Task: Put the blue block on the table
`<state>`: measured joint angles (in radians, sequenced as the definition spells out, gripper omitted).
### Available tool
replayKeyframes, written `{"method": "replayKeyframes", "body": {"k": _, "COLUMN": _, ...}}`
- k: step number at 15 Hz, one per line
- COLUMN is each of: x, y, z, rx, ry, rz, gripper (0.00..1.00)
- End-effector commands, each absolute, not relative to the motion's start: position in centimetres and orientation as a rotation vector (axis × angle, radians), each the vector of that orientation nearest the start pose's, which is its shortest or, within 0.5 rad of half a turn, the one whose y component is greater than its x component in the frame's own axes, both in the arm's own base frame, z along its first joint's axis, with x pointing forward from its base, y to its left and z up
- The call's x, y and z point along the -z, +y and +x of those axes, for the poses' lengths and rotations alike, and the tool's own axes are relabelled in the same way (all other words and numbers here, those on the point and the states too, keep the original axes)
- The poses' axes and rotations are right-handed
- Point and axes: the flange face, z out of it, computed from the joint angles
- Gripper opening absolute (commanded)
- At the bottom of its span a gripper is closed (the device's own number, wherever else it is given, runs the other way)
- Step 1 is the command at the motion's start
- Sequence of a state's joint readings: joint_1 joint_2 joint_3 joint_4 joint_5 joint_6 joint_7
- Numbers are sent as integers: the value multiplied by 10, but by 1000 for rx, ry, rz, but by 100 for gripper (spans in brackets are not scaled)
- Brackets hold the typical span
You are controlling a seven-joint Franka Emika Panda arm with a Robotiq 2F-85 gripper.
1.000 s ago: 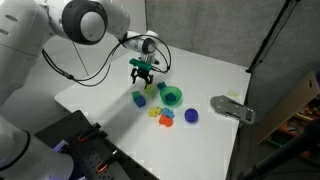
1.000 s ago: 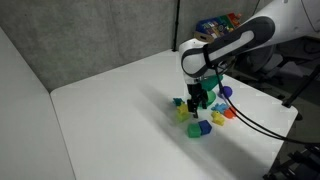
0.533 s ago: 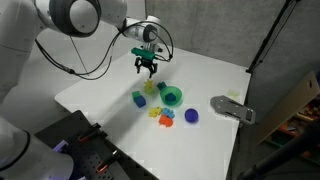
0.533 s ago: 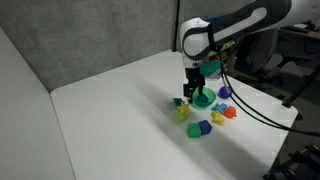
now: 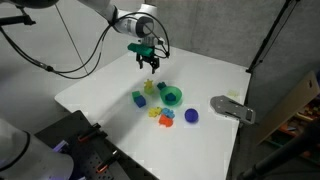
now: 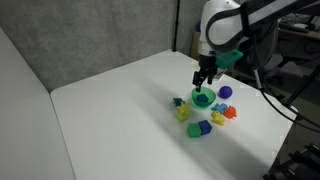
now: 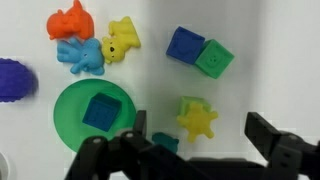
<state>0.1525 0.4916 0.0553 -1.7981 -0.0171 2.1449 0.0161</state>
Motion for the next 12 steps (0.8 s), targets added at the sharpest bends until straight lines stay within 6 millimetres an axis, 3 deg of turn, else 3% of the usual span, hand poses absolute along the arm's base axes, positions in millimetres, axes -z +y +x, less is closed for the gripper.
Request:
{"method": "replayKeyframes", "body": {"k": 1, "x": -298, "y": 103, "z": 574, "rx": -156, "ry": -235, "rz": -3157, "gripper": 100}}
{"method": "replayKeyframes", "body": {"k": 7, "x": -372, "y": 69, "z": 520, "rx": -77, "ry": -138, "rz": -3188, "gripper": 100}}
{"method": "replayKeyframes", "body": {"k": 12, "x": -449, "y": 40, "z": 502, "rx": 69, "ry": 12, "rz": -3189, "gripper": 100}}
